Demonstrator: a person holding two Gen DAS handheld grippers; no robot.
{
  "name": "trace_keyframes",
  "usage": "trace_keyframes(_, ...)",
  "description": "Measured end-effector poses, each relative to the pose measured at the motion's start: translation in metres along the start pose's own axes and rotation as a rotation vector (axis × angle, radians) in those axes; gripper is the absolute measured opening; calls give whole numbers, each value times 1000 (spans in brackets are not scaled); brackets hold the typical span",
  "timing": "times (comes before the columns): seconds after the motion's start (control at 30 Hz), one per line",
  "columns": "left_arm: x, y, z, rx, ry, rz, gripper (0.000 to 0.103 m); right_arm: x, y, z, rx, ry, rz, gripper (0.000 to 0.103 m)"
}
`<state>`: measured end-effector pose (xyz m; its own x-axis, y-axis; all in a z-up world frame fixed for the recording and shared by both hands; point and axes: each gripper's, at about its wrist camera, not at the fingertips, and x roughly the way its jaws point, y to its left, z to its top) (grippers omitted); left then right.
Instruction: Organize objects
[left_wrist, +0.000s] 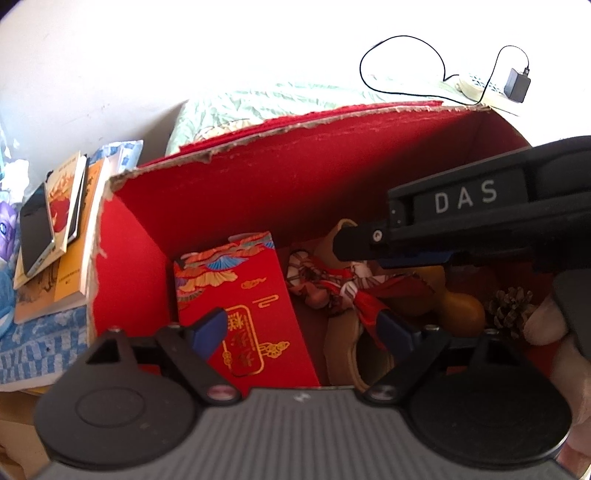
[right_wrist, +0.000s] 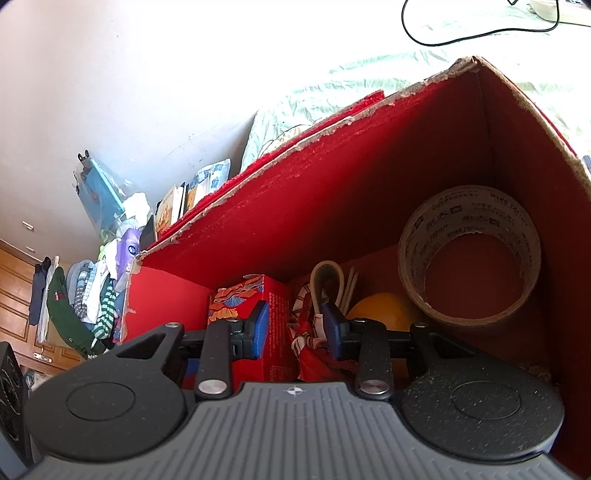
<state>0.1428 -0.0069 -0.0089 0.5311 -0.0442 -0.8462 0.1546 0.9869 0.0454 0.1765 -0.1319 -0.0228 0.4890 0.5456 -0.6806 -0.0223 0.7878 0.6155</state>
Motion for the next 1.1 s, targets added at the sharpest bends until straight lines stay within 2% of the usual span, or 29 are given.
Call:
trace_keyframes(0.7, -7, -3, -3, 9, -15, 22, 88, 3, 2, -1, -4, -21, 5, 36)
trace_keyframes(1.1, -4, -2, 0, 7, -9, 23, 88, 1, 5, -2, -35, -62, 32, 36)
